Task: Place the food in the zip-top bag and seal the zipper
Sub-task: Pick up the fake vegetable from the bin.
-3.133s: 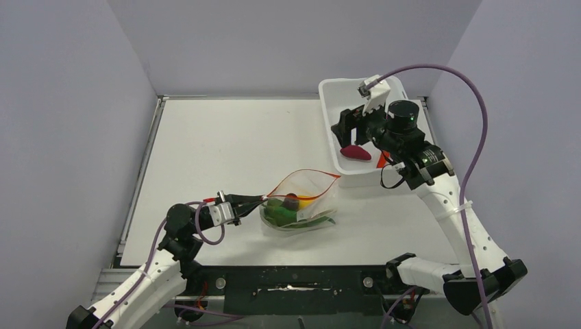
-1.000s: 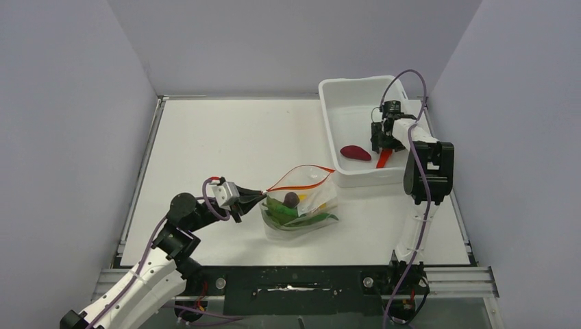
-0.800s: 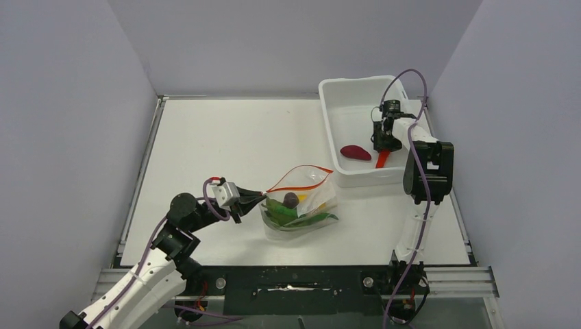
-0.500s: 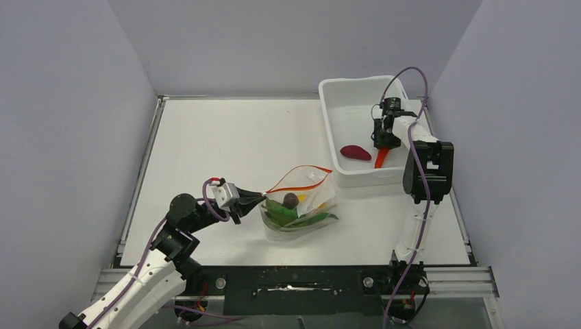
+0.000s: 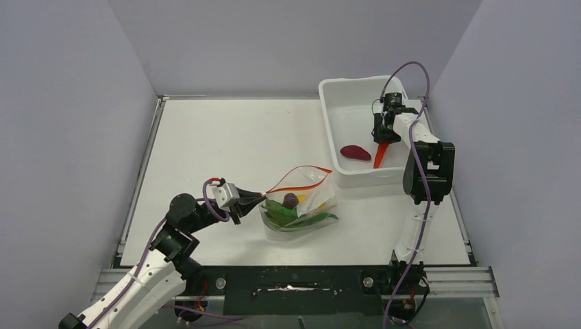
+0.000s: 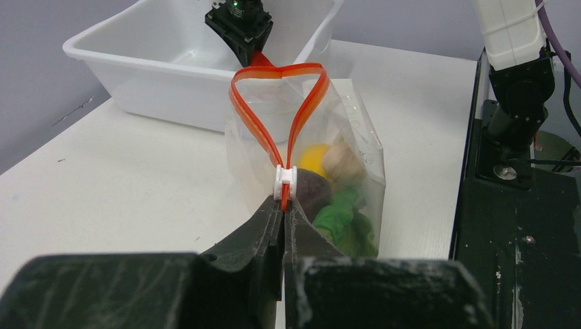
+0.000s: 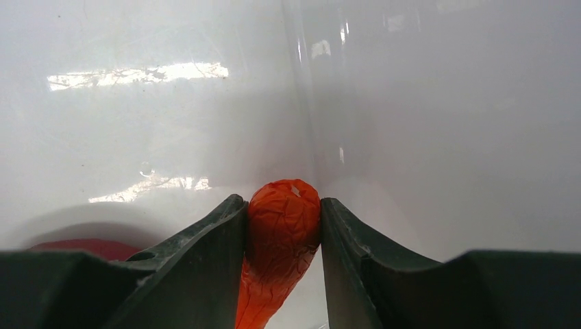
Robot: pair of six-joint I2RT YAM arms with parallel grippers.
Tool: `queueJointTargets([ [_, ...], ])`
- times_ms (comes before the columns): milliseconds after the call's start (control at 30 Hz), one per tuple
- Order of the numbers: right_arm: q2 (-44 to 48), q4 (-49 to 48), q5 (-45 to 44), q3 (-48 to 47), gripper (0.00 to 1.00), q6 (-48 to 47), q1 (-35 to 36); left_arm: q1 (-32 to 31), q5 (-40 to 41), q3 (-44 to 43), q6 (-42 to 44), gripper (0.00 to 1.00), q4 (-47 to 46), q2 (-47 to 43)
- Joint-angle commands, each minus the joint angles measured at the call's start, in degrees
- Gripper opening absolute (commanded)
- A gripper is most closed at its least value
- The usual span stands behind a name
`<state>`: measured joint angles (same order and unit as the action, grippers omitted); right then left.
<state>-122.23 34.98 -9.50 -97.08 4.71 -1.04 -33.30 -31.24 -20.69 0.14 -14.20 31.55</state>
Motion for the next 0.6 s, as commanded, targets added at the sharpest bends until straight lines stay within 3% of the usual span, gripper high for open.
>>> queueJointTargets([
  [0, 7.0, -0.5, 0.3, -2.6, 0.22, -1.0, 0.5, -0.2, 1.5, -3.9, 0.5, 0.00, -0.8, -0.8],
  [300, 14.4, -3.2, -0.6, -1.0, 0.21, -1.5, 2.2, -0.1, 3.1, -5.6, 0.9, 0.00, -2.1, 0.1],
  [567, 23.3, -12.7, -4.1, 7.5, 0.21, -1.7, 5.0, -0.2, 1.7, -4.5, -0.7, 0.00, -5.9, 1.1],
])
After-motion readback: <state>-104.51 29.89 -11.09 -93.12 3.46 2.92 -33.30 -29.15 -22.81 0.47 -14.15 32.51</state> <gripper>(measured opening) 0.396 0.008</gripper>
